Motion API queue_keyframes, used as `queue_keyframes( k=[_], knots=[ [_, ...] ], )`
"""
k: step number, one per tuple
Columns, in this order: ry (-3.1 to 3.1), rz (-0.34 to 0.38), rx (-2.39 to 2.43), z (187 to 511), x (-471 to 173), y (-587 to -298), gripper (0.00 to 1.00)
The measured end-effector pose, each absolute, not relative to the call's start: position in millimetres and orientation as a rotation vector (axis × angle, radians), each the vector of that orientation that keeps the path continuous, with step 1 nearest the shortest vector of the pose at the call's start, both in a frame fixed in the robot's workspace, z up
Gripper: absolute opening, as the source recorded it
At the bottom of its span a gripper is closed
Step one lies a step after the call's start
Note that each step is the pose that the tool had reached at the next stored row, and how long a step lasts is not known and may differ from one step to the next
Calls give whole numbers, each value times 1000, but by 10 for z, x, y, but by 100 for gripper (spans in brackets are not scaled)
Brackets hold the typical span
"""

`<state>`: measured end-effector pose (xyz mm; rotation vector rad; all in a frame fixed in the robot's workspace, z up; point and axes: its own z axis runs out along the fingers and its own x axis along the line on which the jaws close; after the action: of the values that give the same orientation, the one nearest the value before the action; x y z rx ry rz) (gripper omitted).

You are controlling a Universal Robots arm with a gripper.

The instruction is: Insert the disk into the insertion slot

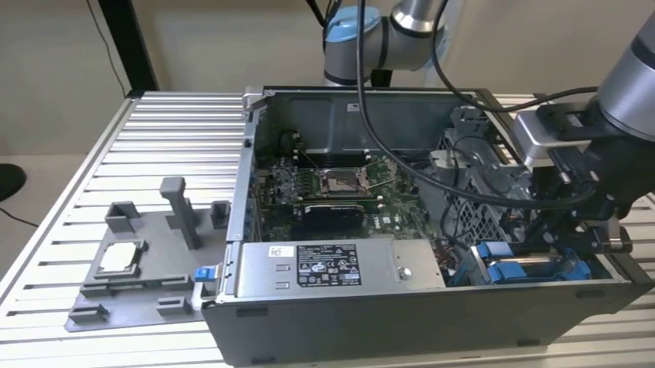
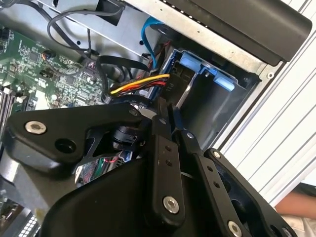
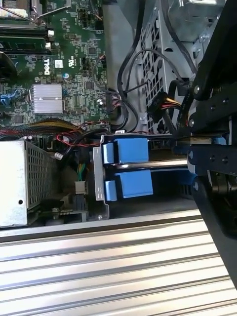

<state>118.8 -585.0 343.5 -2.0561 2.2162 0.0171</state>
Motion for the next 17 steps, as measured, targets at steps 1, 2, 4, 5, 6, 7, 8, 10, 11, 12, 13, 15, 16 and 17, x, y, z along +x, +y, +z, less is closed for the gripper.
queue_keyframes(
  k=[1,2,4,5,6,7,8,10,11,12,13,15,16,17],
  knots=[
    [2216,17,-2056,3435,1183,-5850,0],
    [2215,16,-2057,3436,1178,-5850,0],
    [2214,16,-2058,3436,1165,-5848,0],
    [2213,14,-2058,3436,1156,-5846,0],
    [2212,12,-2058,3435,1147,-5842,0],
    [2211,11,-2057,3436,1136,-5838,0],
    [2209,9,-2057,3436,1125,-5835,0],
    [2204,1,-2056,3437,1109,-5830,0],
    [2199,-4,-2056,3436,1104,-5829,0],
    [2195,-9,-2056,3437,1100,-5828,0],
    [2190,-15,-2057,3438,1097,-5828,0],
    [2182,-26,-2060,3438,1093,-5826,0],
    [2178,-33,-2062,3438,1090,-5826,0],
    [2174,-41,-2064,3438,1089,-5826,0]
  ],
)
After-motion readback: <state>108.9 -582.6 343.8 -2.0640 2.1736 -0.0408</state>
